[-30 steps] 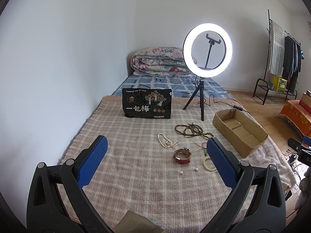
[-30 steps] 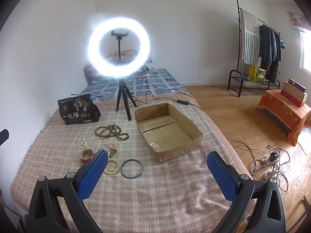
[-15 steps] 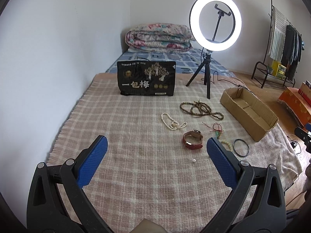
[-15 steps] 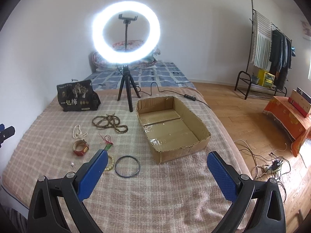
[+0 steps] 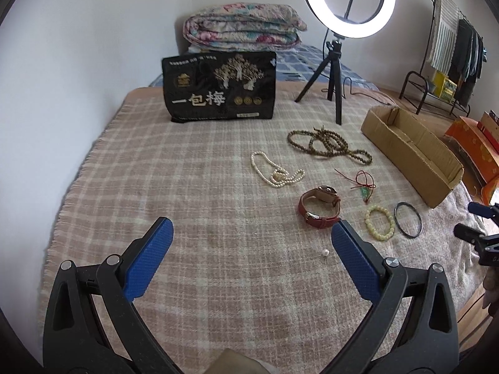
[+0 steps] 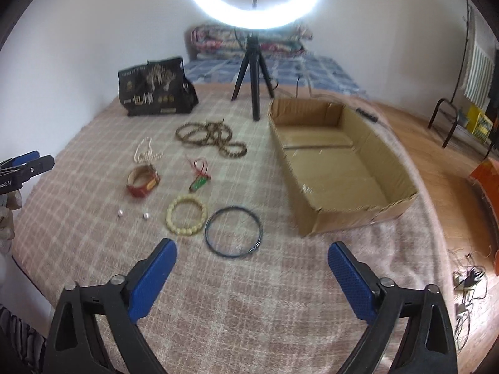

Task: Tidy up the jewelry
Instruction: 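Move left tool to the red-strap watch while right tool moves to the dark bangle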

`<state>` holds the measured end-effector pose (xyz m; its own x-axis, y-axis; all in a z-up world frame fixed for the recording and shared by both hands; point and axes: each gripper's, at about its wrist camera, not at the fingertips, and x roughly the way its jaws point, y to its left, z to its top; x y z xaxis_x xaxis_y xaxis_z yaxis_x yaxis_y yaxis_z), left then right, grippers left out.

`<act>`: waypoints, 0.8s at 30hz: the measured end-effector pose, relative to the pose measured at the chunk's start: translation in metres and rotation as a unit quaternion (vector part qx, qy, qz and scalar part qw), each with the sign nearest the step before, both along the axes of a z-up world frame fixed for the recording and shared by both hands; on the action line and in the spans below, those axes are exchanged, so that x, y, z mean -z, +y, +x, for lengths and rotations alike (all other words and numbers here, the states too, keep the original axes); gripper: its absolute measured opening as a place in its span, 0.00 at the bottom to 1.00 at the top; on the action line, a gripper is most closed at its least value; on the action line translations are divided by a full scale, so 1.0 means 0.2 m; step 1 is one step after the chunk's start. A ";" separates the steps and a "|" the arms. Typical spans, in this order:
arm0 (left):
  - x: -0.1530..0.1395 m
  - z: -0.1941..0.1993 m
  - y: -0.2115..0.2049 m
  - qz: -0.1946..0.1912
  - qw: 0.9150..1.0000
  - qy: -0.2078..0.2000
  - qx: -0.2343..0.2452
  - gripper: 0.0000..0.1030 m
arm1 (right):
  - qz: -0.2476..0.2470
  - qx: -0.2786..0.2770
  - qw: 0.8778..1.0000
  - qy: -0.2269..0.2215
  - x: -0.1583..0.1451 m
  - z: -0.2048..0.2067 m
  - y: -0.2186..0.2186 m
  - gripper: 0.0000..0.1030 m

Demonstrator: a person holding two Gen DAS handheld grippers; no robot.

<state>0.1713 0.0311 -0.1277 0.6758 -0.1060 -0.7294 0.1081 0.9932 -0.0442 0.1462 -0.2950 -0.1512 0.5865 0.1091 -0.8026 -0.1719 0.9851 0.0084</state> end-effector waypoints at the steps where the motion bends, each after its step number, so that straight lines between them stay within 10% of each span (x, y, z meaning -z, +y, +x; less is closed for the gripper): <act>1: 0.02 0.02 -0.01 -0.002 1.000 0.003 0.005 0.97 | 0.007 -0.011 1.000 0.012 0.03 0.01 0.01 0.89; 24: 0.39 0.44 -0.25 -0.080 0.988 0.116 0.065 0.50 | -0.017 -0.010 0.997 0.072 0.37 0.24 0.10 0.88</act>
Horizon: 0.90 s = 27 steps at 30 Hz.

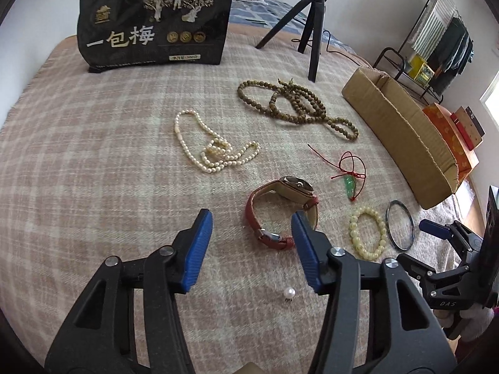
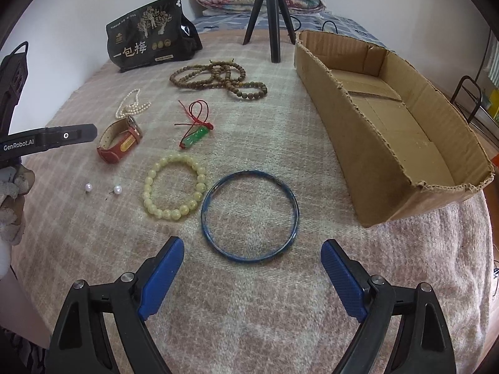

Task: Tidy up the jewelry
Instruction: 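Move left tool to the red-strap watch while right tool moves to the dark bangle, then close left tool on the watch strap while right tool closes on the bangle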

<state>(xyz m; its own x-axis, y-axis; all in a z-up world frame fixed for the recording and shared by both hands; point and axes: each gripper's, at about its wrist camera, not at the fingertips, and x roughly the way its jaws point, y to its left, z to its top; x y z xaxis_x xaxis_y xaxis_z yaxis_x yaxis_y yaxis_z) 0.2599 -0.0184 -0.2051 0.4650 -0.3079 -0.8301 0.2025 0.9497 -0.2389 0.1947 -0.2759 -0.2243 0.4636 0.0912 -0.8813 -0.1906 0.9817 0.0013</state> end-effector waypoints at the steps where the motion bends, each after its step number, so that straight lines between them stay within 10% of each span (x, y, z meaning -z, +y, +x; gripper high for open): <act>1: 0.01 0.01 -0.01 0.000 1.000 0.002 0.002 0.49 | -0.003 0.003 1.000 -0.002 0.01 0.01 0.00 0.88; 17: 0.10 0.08 -0.06 0.000 1.000 0.015 0.010 0.43 | -0.014 0.017 1.000 -0.014 0.05 0.09 0.02 0.81; 27: 0.11 0.11 -0.07 0.005 1.000 0.019 0.004 0.13 | -0.003 0.013 1.000 -0.016 0.04 0.09 0.03 0.71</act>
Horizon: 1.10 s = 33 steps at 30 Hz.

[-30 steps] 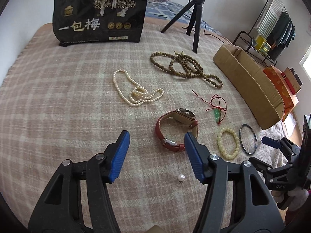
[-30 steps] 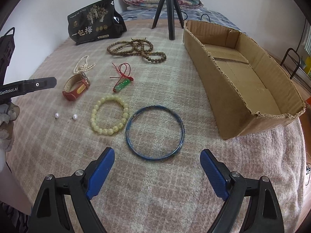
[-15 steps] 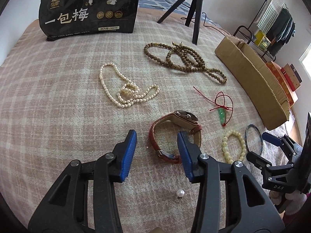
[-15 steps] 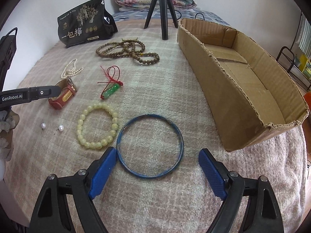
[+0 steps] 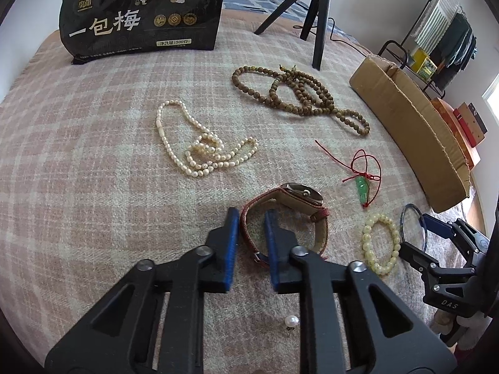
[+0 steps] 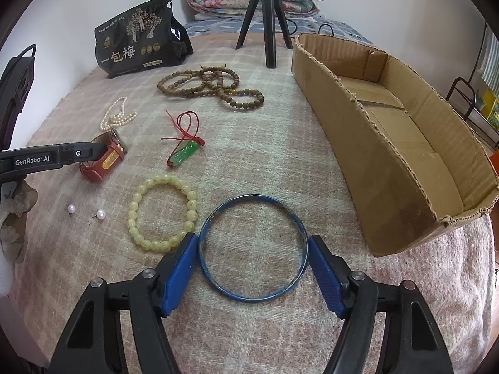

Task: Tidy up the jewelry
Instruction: 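Close left tool on the watch strap while right tool closes on the bangle, then carry watch with left tool into the cardboard box while right tool carries bangle there, open both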

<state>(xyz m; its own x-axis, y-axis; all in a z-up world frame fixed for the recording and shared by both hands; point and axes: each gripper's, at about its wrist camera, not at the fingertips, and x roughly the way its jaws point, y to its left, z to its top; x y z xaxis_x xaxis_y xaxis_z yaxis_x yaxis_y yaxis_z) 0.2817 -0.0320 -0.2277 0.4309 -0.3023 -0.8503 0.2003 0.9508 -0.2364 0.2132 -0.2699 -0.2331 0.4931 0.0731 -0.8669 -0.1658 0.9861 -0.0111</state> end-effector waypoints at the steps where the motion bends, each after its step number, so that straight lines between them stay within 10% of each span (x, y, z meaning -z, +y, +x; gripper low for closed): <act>1: 0.00 0.00 0.00 0.001 1.000 -0.001 -0.001 0.11 | 0.001 0.001 1.000 0.000 0.00 0.00 0.00 0.71; 33: -0.36 0.00 -0.17 -0.013 0.997 -0.069 0.013 0.06 | 0.031 -0.010 0.996 -0.079 -0.45 -0.16 -0.09 0.71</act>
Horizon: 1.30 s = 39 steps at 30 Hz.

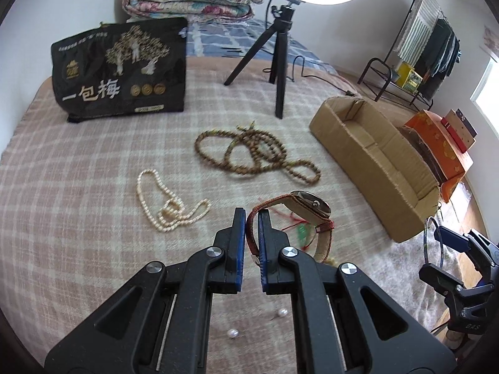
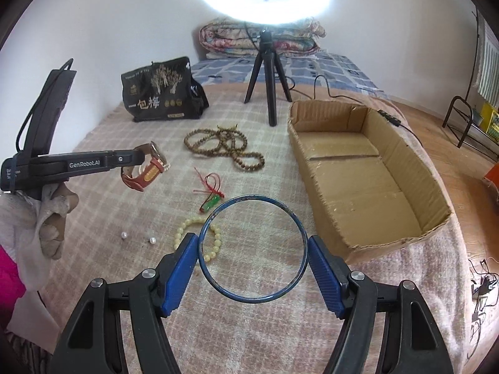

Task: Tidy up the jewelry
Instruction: 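Carry watch with left tool into the cardboard box while right tool carries bangle there, open both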

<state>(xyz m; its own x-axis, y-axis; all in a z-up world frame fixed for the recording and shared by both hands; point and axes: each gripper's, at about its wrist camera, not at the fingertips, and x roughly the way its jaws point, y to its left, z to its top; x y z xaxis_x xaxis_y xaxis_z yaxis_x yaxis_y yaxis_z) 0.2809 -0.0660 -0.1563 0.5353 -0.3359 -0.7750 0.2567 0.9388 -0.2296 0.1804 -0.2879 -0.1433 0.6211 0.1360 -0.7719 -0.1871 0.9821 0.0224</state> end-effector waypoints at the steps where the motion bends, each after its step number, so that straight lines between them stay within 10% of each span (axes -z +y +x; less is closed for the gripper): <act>1: -0.01 0.01 -0.02 0.000 1.000 -0.002 0.003 0.05 | -0.001 0.002 1.000 -0.003 -0.02 0.00 -0.02 0.71; 39: -0.06 0.54 -0.91 0.005 0.997 -0.005 0.071 0.06 | -0.039 0.092 0.995 0.000 -0.05 0.36 -0.71 0.71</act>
<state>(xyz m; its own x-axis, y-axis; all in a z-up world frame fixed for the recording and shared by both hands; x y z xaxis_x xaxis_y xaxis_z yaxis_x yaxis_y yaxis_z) 0.3891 -0.2472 -0.1434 0.4907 -0.4014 -0.7734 0.3891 0.8951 -0.2178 0.2522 -0.4299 -0.1337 0.6298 -0.0393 -0.7758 -0.0047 0.9985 -0.0544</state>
